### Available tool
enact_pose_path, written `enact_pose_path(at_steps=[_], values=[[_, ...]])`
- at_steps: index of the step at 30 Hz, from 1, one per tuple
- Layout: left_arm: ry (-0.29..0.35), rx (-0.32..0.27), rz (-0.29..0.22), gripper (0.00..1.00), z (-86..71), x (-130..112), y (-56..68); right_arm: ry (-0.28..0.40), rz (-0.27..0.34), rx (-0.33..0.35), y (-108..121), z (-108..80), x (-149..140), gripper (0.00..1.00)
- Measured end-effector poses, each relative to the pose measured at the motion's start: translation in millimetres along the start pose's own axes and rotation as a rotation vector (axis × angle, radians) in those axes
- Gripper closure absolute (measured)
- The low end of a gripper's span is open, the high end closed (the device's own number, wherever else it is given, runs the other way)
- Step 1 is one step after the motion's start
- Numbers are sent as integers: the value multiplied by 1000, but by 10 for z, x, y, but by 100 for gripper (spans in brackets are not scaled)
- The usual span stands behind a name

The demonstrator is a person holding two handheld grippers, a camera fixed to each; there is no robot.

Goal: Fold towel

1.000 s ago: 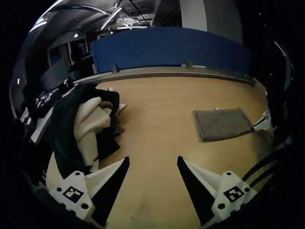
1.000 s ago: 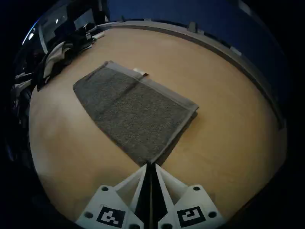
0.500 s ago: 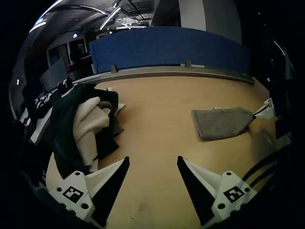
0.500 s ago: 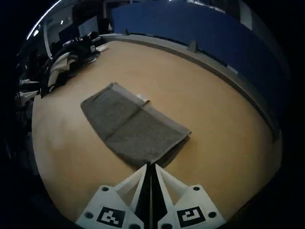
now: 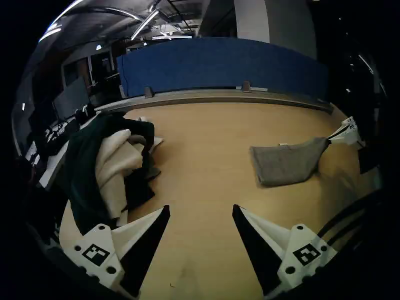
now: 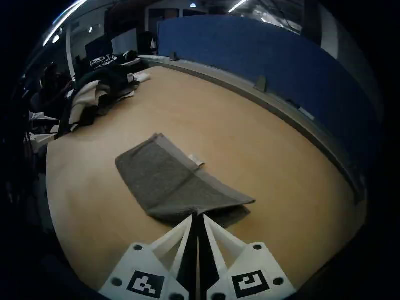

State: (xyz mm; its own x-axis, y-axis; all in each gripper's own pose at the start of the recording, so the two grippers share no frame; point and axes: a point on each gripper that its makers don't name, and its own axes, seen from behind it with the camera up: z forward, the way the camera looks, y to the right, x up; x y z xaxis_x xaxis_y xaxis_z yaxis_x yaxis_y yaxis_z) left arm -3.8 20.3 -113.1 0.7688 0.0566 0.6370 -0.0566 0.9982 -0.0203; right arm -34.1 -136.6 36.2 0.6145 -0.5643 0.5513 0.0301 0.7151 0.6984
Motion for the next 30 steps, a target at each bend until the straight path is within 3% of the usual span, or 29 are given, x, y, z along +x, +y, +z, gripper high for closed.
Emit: enact_pose_path(at_steps=[9,15,24,30], values=[[2,3,-2,7,-31,-22,-39,9,-19,13,-44,26,150,100],[8,15,-19,7,-75,-43,-119,21,-70,44,-220,149,429,99],[31,49,-60,7,-94,-63,-302,17,-175,151,-882,625,840,99],[41,65,-101,7,-135,-97,-396,-26,-243,232,-1382,995,828,99]])
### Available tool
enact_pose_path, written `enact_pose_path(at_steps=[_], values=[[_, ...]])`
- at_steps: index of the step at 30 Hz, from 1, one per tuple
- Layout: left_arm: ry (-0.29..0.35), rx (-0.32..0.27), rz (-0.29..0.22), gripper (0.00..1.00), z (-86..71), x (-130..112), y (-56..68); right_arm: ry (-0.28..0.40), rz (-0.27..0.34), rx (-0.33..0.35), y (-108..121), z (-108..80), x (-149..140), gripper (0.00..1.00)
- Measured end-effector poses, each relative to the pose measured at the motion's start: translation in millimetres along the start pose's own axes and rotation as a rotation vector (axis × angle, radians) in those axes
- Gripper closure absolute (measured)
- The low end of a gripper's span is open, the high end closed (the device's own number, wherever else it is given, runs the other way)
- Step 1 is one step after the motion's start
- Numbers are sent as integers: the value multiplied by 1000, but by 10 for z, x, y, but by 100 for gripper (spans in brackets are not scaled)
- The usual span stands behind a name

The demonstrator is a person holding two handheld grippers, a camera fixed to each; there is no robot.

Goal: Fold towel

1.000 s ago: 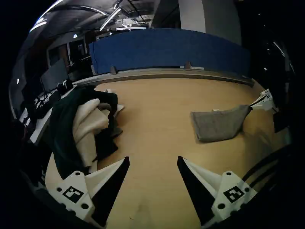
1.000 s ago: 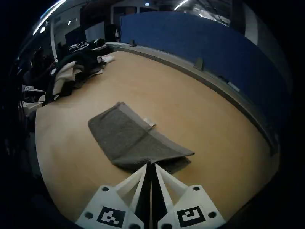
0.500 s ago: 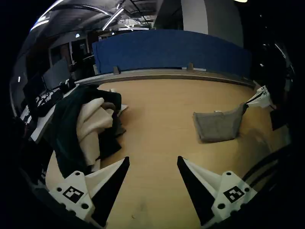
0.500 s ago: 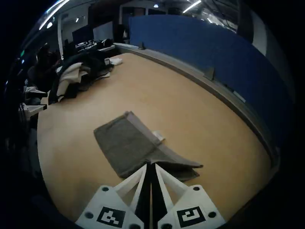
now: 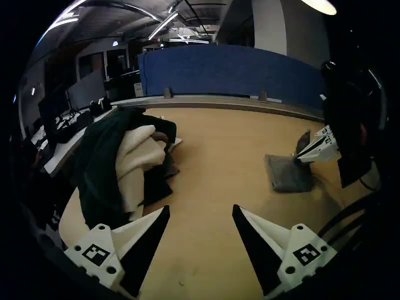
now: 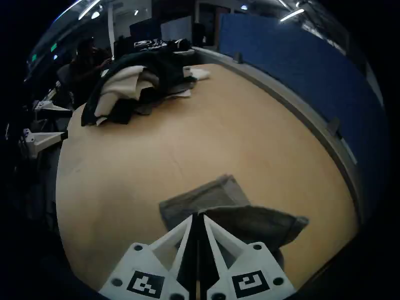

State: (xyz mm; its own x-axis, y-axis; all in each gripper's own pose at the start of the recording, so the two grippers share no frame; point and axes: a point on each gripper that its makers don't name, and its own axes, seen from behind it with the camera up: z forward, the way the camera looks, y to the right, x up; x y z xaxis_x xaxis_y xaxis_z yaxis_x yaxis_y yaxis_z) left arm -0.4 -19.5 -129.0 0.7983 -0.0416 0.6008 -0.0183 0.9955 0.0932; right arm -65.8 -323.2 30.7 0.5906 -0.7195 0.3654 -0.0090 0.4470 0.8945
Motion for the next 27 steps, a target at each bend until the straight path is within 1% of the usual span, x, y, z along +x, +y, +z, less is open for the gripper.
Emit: enact_pose_path(at_steps=[3,5,9,12,15,25,27], values=[[-2,6,-21,7,-6,-47,-24,-34,-17,37,-178,218,-65,99],[-5,12,-33,7,-9,-80,-37,-57,-17,56,-265,343,-142,99],[-11,10,-47,7,-8,-142,-24,-85,-10,79,-364,492,-254,99],[-14,8,-48,7,4,-170,-6,-87,-1,84,-382,524,-281,99],[-15,5,-46,7,16,-181,11,-85,7,88,-379,517,-277,99],[-15,-2,-40,7,25,-148,45,-86,-1,89,-381,517,-286,98],[-15,-2,-39,7,25,-147,47,-80,-1,88,-384,497,-269,95]])
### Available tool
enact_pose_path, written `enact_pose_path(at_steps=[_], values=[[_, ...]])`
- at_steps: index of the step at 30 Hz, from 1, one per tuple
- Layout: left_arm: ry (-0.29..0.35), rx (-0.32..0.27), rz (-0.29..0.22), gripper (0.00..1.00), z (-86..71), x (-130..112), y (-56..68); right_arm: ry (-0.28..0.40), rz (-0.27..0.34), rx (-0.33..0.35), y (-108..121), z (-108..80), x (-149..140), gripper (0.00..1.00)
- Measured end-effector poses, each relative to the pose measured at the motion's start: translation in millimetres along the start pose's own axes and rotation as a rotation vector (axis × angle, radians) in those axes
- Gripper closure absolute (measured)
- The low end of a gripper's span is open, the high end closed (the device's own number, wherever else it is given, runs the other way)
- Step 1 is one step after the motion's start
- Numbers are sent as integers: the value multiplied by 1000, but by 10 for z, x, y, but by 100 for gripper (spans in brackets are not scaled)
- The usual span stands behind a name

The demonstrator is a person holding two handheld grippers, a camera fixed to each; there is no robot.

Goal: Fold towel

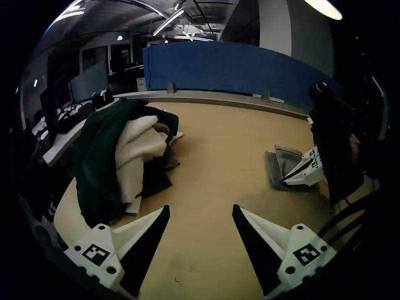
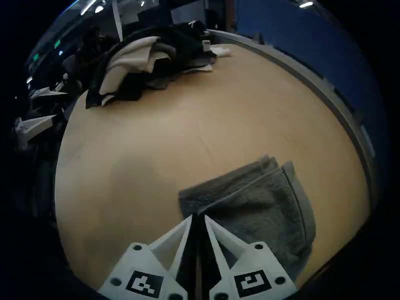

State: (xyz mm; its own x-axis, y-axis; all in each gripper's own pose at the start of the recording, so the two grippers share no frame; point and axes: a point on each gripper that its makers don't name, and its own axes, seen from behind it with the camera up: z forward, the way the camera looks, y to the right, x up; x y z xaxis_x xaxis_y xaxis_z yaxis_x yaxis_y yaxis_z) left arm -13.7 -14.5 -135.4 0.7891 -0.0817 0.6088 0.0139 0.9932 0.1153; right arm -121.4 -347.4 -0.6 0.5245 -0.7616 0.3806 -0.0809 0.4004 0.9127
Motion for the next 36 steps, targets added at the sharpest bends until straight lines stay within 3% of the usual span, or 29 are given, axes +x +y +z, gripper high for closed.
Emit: enact_pose_path(at_steps=[6,14,24,36], values=[[-3,-4,2,7,17,1,5,47,-8,-5,-11,-221,83,55],[2,-18,17,7,36,58,62,120,19,-64,162,-624,129,20],[6,-40,40,7,51,102,163,97,91,-176,546,-1061,-426,14],[6,-43,57,7,72,146,198,87,129,-192,551,-1103,-662,14]])
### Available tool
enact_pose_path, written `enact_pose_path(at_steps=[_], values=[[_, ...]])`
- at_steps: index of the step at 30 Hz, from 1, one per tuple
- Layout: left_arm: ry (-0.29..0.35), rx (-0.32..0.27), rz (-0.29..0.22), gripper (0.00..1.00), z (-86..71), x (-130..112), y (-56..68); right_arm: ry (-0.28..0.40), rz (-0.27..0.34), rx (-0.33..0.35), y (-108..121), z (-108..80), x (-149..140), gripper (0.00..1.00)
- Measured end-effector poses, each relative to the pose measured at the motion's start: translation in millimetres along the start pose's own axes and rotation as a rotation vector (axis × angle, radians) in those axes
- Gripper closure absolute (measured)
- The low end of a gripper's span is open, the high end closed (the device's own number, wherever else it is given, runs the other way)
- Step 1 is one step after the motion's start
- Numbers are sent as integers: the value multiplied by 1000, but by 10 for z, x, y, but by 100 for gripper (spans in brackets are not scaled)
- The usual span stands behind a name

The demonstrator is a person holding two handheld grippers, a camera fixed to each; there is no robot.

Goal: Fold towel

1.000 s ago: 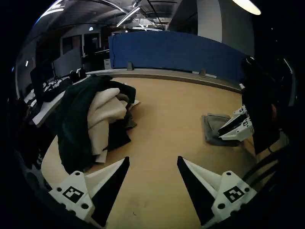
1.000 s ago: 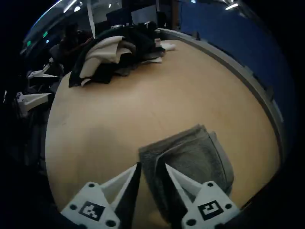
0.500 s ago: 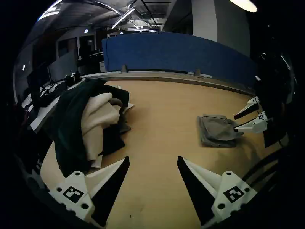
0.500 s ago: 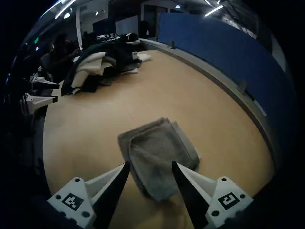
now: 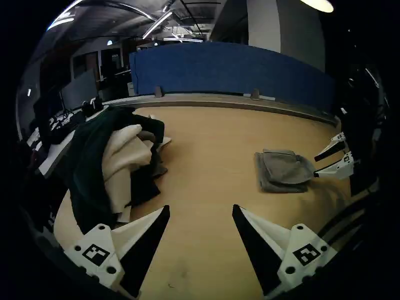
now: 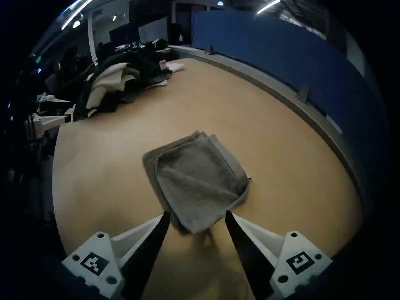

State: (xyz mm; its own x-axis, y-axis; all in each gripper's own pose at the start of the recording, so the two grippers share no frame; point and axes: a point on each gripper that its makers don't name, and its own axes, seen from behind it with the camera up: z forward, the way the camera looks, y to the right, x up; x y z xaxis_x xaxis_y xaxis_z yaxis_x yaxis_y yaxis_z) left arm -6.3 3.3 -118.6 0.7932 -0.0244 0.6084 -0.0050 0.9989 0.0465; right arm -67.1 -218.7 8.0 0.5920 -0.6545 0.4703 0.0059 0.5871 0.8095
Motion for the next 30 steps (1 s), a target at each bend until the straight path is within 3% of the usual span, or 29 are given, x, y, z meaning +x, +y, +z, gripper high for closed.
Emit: enact_pose_path(at_steps=[8,10,16,20,26,30], values=[[-1,0,0,7,-2,-3,11,-21,42,-5,10,31,-162,17],[-4,0,1,7,3,-13,12,-22,63,0,-1,55,-190,23],[-8,0,1,7,11,-37,15,-24,135,18,-38,139,-231,58],[-9,-1,1,7,15,-45,14,-26,167,25,-46,174,-249,72],[-9,0,1,7,27,-40,-1,-20,189,25,-32,197,-246,86],[-10,0,1,7,24,-46,-9,-15,186,27,-34,191,-218,88]])
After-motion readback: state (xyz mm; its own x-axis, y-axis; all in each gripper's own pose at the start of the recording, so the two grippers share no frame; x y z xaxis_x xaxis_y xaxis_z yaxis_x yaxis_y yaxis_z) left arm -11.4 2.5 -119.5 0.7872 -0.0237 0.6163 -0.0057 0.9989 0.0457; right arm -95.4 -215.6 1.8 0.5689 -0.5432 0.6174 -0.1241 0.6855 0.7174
